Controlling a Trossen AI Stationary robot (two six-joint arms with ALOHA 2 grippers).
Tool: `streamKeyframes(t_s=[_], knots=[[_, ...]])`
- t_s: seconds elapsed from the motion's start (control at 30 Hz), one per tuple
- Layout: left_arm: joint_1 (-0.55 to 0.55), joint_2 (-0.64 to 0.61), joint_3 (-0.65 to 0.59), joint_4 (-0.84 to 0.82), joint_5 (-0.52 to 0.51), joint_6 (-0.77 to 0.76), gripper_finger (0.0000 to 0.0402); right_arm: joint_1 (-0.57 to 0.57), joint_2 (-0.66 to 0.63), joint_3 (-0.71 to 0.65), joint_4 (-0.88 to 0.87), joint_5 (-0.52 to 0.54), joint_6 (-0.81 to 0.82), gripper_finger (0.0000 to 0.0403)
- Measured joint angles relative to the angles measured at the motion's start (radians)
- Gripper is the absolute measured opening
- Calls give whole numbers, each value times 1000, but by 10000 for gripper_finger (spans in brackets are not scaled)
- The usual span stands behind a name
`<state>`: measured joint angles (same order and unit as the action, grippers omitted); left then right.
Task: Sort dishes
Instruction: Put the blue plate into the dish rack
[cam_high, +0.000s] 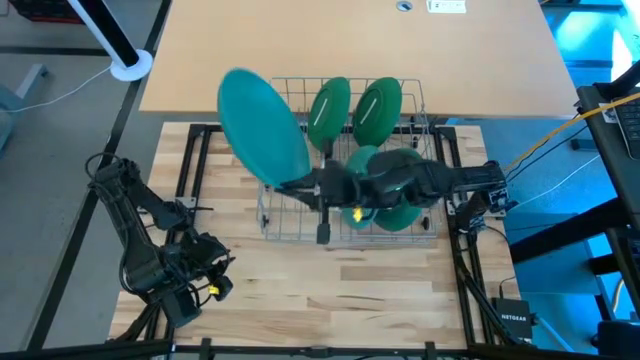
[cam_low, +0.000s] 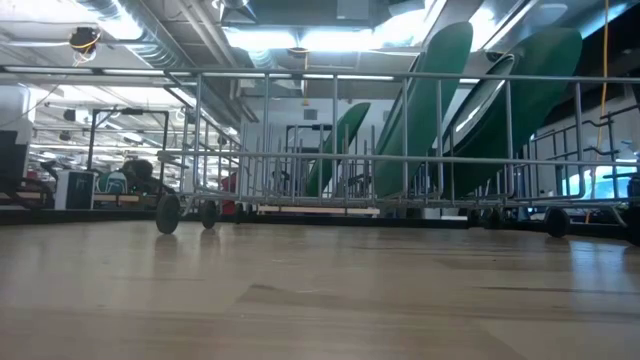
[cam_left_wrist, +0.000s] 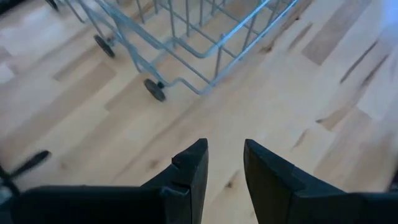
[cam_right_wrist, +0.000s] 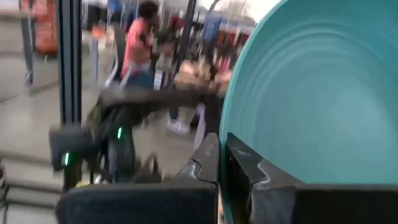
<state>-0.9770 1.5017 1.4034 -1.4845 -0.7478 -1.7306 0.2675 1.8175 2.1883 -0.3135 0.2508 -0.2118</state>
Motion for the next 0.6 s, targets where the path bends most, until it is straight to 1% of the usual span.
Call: streamKeyframes(t_s=[0.13,0.23,0.37,0.5,0.6], knots=[[-20,0,-7,34,0,-28,95,-2,-7,-75,-18,-44,32,10],[-29,1,-7,72,0,-38,95,1,-25,-98,-42,-68,33,10],[-38,1,-7,115,0,-38,95,2,-98,-105,-110,-74,28,10],[-38,1,-7,142,0,-34,95,3,-211,-105,-174,-32,2,10],[-38,1,-7,143,0,-40,95,34,-306,-103,-245,74,-41,9]])
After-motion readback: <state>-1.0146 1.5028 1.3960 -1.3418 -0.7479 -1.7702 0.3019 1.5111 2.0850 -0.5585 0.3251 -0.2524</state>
